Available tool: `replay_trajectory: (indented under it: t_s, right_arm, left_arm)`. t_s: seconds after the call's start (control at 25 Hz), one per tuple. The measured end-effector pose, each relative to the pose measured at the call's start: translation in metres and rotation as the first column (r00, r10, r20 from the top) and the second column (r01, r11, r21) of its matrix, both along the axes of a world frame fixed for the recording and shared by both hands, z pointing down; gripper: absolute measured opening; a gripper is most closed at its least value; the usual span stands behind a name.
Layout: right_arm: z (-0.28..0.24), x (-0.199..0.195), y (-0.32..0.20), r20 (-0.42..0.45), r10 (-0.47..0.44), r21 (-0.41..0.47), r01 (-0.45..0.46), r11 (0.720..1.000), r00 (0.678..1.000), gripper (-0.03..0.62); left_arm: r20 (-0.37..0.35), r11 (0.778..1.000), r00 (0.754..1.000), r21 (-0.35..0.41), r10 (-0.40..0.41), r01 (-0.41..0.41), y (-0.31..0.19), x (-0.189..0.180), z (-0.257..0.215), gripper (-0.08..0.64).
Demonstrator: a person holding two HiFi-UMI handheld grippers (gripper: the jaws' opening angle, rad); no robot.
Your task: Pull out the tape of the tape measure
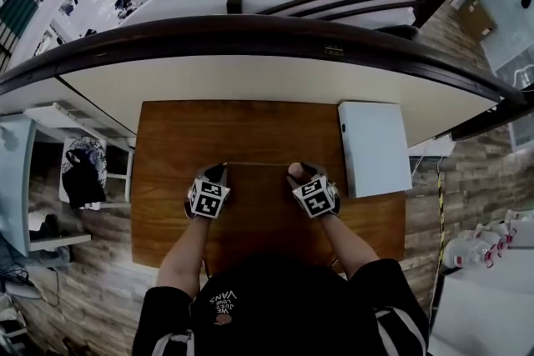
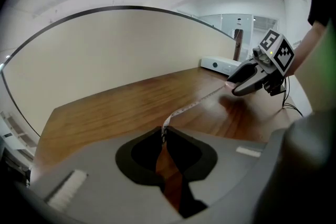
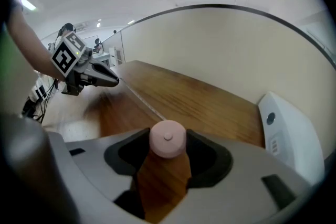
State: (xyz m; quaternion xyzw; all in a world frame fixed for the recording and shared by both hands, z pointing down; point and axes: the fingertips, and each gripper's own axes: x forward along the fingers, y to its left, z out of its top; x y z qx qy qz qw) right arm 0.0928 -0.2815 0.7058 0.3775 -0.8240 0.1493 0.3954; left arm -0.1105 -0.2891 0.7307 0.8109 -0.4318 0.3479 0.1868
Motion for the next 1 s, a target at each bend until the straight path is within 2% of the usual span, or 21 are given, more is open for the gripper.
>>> replay_trajectory:
  t_s: [0.36, 0.56, 1.0]
  right_arm:
    - [0.013, 0.002, -0.005, -0.003, 0.036, -0.042, -0.036, 0.998, 0.999, 0.224]
    - [0.017, 0.008, -0.008, -0.021, 0.068, -0.032, -0.069, 0.997, 0.997, 0.224]
    - [0.004, 0.020, -0.002, -0.005, 0.121, -0.012, -0.121, 0.993, 0.993, 0.225]
  left_arm:
    - [0.068, 0.998, 0.998, -0.060, -0.001, 0.005, -0.005, 0.001, 0.012, 0.028]
    - [0.086, 0.996, 0.996, -0.082, -0.026, 0.033, -0.003, -0.007, 0.017, 0.117]
    - [0.083, 0.997, 0.995, -0.051, -0.050, 0.055, -0.001, -0.012, 0.003, 0.118]
